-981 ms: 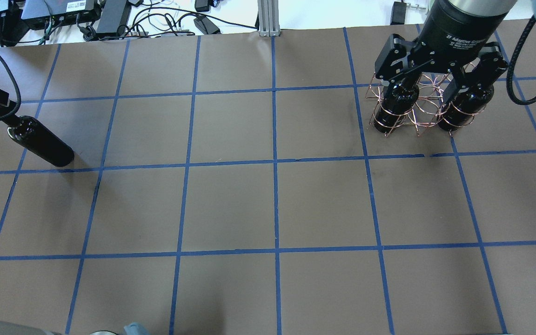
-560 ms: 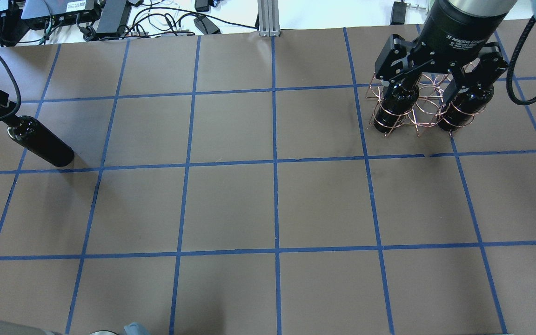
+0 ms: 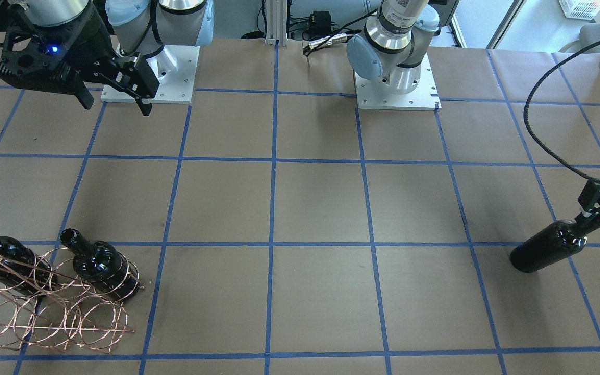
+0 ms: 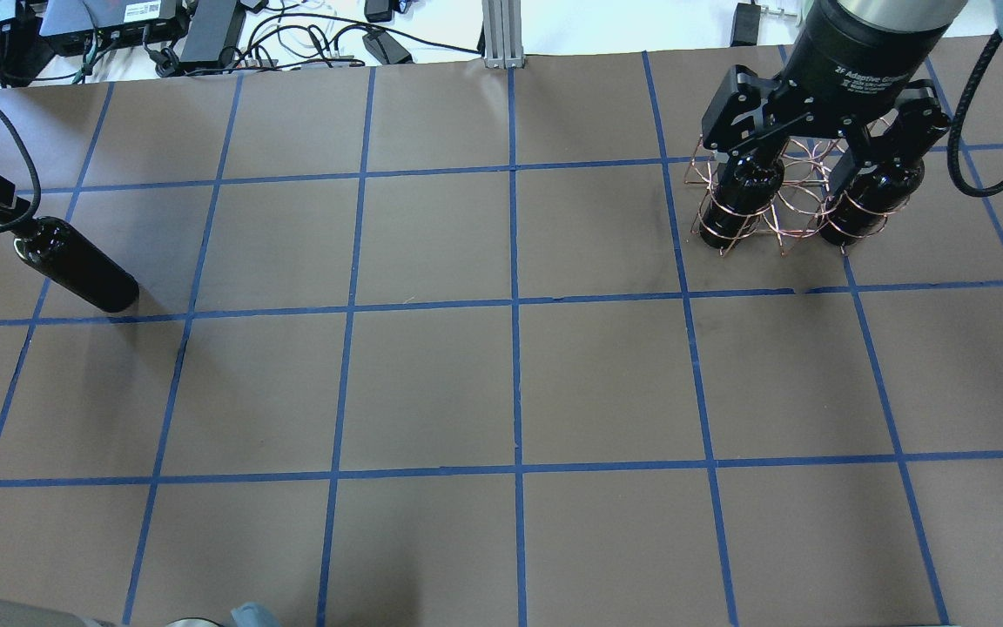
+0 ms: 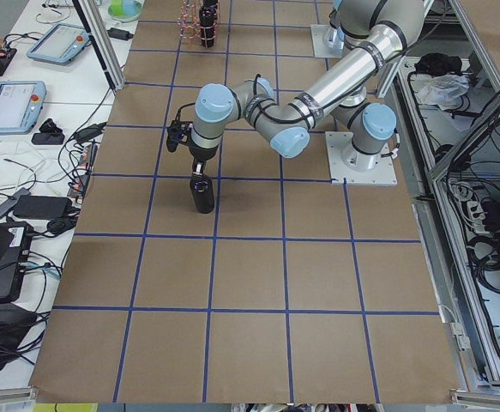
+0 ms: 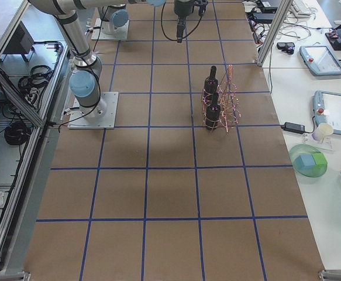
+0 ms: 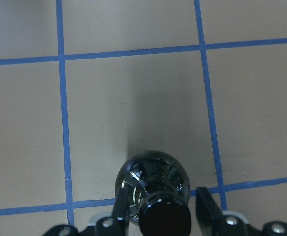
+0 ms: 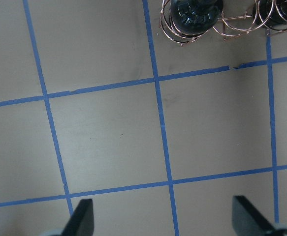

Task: Place wine into wine basket
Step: 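Close the left gripper on the bottle neck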

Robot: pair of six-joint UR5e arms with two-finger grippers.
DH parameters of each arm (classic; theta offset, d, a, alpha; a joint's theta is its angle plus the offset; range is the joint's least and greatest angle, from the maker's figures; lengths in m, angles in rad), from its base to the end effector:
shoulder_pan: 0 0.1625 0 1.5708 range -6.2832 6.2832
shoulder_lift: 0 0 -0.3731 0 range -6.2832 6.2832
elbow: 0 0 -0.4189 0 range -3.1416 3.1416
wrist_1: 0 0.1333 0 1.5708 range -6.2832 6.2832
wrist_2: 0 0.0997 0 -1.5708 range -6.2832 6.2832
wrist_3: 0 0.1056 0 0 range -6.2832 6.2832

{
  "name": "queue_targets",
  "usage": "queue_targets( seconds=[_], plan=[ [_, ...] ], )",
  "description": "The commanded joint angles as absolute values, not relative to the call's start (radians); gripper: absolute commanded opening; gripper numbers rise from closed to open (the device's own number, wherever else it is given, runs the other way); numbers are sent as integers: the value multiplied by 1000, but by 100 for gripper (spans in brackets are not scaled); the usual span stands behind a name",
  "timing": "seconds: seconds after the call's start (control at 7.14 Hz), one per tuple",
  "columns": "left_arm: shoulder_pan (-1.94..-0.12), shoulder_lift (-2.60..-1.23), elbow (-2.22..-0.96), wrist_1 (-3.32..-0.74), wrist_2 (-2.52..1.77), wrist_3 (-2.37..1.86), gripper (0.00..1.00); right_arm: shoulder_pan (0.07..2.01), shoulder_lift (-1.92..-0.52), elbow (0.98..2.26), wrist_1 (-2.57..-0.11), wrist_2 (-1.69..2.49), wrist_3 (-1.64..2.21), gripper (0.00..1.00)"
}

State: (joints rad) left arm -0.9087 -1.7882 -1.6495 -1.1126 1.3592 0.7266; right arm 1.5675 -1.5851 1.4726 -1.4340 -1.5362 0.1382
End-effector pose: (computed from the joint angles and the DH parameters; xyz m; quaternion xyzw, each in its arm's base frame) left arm 0.2439 -0.5658 0.3188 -0.0405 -0.9904 0.1292 0.0294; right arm 0.1353 -0.5085 0.4747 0.0709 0.9973 0.0133 0.0164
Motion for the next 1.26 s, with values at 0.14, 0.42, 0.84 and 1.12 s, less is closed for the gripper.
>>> queue_targets(
  seconds=[0.14,0.42,0.84,1.12],
  plan=[
    [-908,-1789,-1655,-1112,1356,726,38,1568,-1585,1474,-1434,-1536,140,100],
    [-908,-1787,-1655,-1111,1358,727,16,1568,-1583,1474,-1436,-1536,133,100],
    [-942,-1722,-1640,-1130,1368,674,13,1568,-1585,1474,-1437,-1539,130,100],
    [-1047,-1616,-1646,-1230,1406,503,13,1568,-1580,1474,-1451,-1537,135,100]
  ],
)
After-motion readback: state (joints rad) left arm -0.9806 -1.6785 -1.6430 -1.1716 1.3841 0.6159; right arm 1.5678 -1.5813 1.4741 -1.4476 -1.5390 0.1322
